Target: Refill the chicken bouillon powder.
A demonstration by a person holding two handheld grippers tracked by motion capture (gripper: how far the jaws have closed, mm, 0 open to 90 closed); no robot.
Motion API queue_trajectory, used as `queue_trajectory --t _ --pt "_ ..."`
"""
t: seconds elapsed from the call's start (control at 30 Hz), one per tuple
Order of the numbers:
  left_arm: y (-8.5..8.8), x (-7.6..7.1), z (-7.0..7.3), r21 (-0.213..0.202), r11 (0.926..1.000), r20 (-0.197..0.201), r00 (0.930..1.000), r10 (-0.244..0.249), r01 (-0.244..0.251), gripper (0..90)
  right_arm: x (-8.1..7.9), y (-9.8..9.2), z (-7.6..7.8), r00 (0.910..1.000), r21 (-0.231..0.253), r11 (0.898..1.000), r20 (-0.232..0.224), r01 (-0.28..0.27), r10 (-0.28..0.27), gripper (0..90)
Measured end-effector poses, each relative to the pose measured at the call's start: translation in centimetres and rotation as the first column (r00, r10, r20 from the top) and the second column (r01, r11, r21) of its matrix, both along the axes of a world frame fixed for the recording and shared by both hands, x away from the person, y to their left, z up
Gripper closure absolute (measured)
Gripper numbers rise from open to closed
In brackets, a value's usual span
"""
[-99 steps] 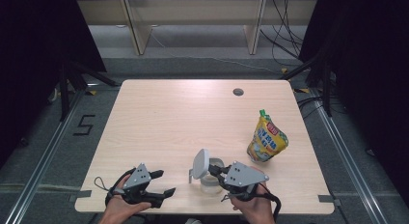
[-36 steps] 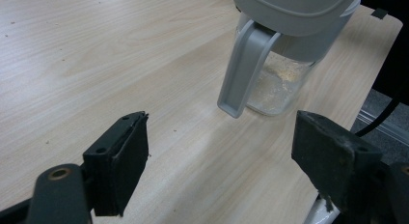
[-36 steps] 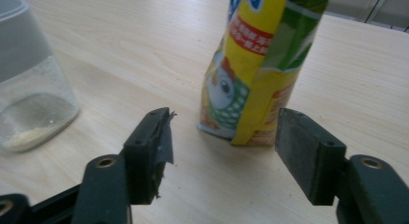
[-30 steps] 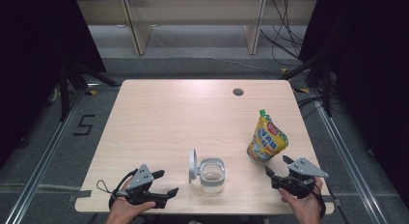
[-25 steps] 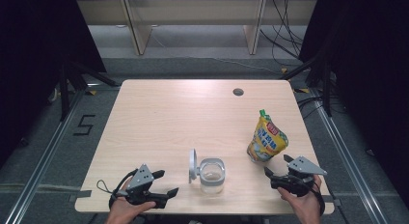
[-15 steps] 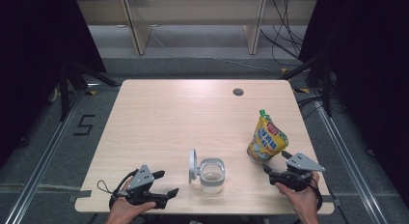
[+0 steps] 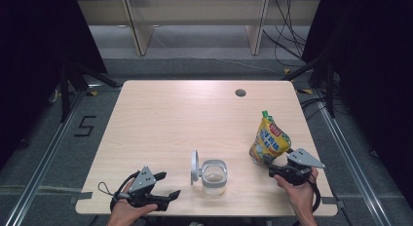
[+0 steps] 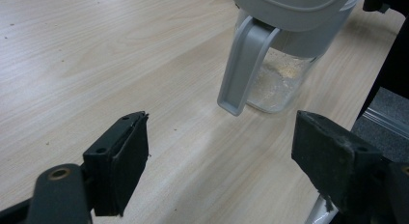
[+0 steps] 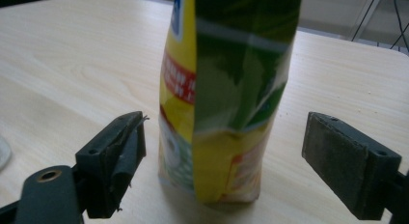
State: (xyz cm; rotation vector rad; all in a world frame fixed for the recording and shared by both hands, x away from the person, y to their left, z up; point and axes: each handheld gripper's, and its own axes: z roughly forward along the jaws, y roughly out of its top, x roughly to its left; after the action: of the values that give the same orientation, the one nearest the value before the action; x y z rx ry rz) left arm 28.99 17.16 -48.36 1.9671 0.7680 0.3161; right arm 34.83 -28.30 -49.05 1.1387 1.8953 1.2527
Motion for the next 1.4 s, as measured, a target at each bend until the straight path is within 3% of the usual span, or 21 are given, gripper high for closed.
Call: queue_trajectory --t 0.2,0.27,0.33,0.37,0.4,0.43,0.5,0.53,0.57,0.67,0.73,0.77,0.83,0.9,0.97,1.13,1.17,1.4 --pt "0.0 0.0 0.0 -0.004 1.0 0.001 1.0 0.001 -0.001 20.1 0.8 0.3 -0.3 0.9998 0.048 0.999 0.015 0.013 -0.013 19.7" --pt "0.1 0.0 0.0 0.014 0.9999 -0.001 1.0 -0.002 0.002 20.1 1.0 0.3 -0.2 1.0 0.057 0.998 0.001 0.007 -0.007 21.0" --pt "0.1 0.0 0.0 0.014 0.9999 -0.004 1.0 -0.001 0.002 20.1 1.0 0.5 -0.3 0.9993 0.058 0.998 0.012 0.034 -0.035 21.6" --pt "0.1 0.0 0.0 0.018 0.9998 -0.003 1.0 0.002 -0.002 20.1 1.0 0.6 -0.4 0.9991 0.106 0.994 -0.001 0.042 -0.042 24.6" --pt "0.1 0.0 0.0 0.014 0.9999 -0.003 1.0 -0.001 0.001 20.1 1.2 0.5 -0.4 0.9992 0.098 0.995 0.029 0.024 -0.027 26.1" --pt "0.0 -0.1 -0.1 -0.001 0.9999 -0.021 0.9996 0.016 -0.017 20.1 1.2 0.5 -0.4 0.9992 0.098 0.995 0.029 0.024 -0.027 26.1" --pt "0.0 -0.1 -0.1 0.001 0.9999 -0.018 0.9997 0.013 -0.013 20.1 1.2 0.7 -0.4 0.9994 0.12 0.993 0.027 0.019 -0.022 32.8" --pt "0.1 0.0 0.0 0.012 0.9999 -0.003 1.0 0.001 -0.001 20.1 1.1 0.7 -0.3 0.9993 0.106 0.994 0.021 0.027 -0.03 34.1" --pt "0.0 -0.1 -0.1 -0.006 0.9998 -0.021 0.9996 0.019 -0.019 20.2 1.1 0.7 -0.3 0.9992 0.108 0.994 0.028 0.025 -0.028 36.1" --pt "-0.1 -0.1 -0.1 -0.009 0.9998 -0.021 0.9996 0.017 -0.018 20.4 1.1 0.9 -0.1 0.9982 0.095 0.995 0.056 0.015 -0.021 40.6" --pt "0.1 0.0 0.0 0.014 0.9999 -0.002 1.0 -0.001 0.001 20.6 1.3 0.7 -0.1 0.9967 0.069 0.998 0.08 -0.014 0.008 41.3" --pt "0.2 0.0 0.0 0.01 0.9999 -0.002 1.0 0.002 -0.002 20.8 1.2 0.4 0.1 0.9981 0.058 0.998 0.052 -0.037 0.034 42.1" --pt "0.2 0.1 0.0 0.017 0.9999 0.003 1.0 0.001 -0.001 20.9 1.2 0.2 0.1 0.9965 0.049 0.998 0.077 -0.038 0.034 42.8" --pt "0.2 0.1 0.0 0.016 0.9999 0.002 1.0 0.001 -0.001 21.3 0.9 0.3 0.3 0.9984 0.073 0.996 0.04 -0.043 0.04 43.5" --pt "0.2 0.0 0.0 0.01 1.0 -0.002 1.0 0.001 -0.001 21.4 1.1 0.1 0.4 0.9946 0.06 0.994 0.051 -0.093 0.09 44.5" --pt "0.3 0.0 0.0 0.01 0.9999 0.002 1.0 -0.002 0.002 21.6 0.4 -0.2 0.7 0.9927 0.049 0.992 0.022 -0.12 0.119 45.1" --pt "0.3 0.0 0.0 0.008 1.0 0.001 1.0 0.0 0.0 21.6 0.1 -0.4 0.8 0.9887 0.046 0.988 0.025 -0.149 0.148 45.5" --pt "0.3 0.0 0.0 0.009 1.0 0.003 1.0 0.002 -0.002 21.6 -1.2 -1.2 1.1 0.9789 0.033 0.978 0.015 -0.204 0.204 45.9"
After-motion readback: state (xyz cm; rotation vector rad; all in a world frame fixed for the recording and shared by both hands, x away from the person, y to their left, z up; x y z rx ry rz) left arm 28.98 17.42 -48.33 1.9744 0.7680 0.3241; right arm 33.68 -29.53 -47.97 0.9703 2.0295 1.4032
